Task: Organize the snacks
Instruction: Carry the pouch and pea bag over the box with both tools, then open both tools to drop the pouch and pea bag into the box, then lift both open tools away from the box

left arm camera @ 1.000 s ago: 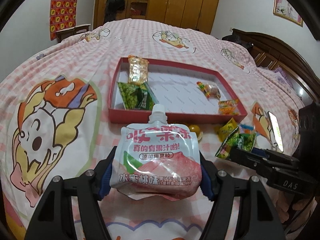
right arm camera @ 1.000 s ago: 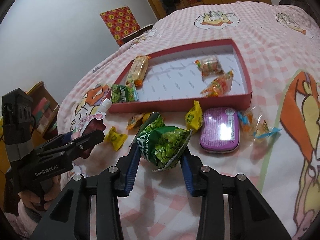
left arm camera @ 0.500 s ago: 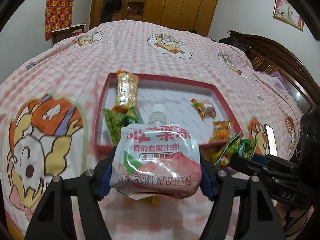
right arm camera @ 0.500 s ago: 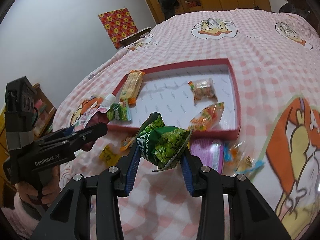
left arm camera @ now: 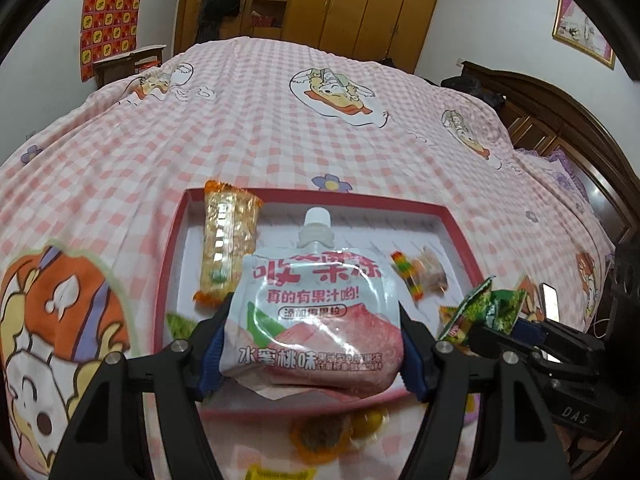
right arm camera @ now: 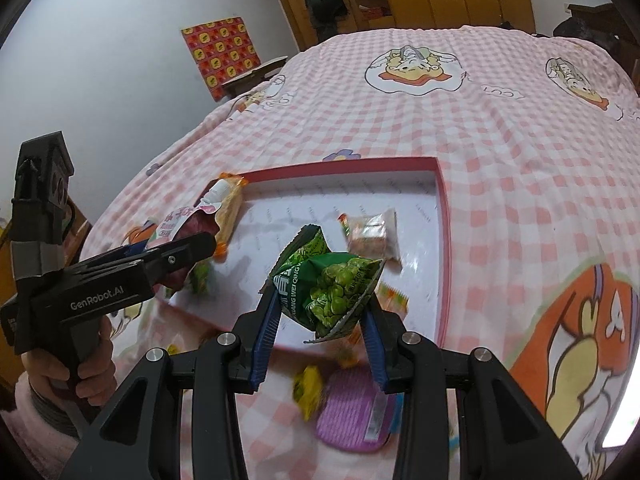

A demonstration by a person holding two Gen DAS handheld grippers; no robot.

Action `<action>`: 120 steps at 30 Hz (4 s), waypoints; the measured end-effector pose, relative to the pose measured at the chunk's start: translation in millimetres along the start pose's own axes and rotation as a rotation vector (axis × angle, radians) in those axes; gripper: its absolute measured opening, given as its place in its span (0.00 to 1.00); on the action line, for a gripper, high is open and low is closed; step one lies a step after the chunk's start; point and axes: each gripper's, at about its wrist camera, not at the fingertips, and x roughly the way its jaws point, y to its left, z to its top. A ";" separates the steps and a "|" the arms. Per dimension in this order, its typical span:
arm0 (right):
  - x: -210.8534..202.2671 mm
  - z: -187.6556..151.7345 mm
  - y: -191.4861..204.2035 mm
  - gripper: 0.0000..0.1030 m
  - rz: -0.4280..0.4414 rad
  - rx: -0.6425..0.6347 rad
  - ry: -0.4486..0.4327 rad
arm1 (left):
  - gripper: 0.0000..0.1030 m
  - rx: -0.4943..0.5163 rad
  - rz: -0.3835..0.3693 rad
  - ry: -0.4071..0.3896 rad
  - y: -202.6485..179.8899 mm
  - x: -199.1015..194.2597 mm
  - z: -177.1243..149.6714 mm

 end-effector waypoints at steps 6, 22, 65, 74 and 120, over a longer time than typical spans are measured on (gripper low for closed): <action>13.4 20.3 -13.8 0.39 -0.037 0.035 -0.024 | 0.71 0.002 0.007 0.014 3.4 23.5 14.2; 62.1 62.1 -36.9 0.39 -0.145 0.061 -0.014 | 0.71 0.090 0.061 -0.013 -6.1 57.7 19.0; 64.2 50.0 -21.1 0.67 -0.135 -0.038 -0.038 | 0.75 -0.032 0.071 0.009 5.1 67.0 17.7; 53.0 48.4 -24.1 0.67 -0.092 0.004 -0.056 | 0.75 -0.015 0.045 0.018 -4.9 37.5 7.6; -27.8 -63.8 15.3 0.67 -0.128 -0.035 -0.039 | 0.75 0.006 0.107 -0.005 -5.1 -51.1 -93.8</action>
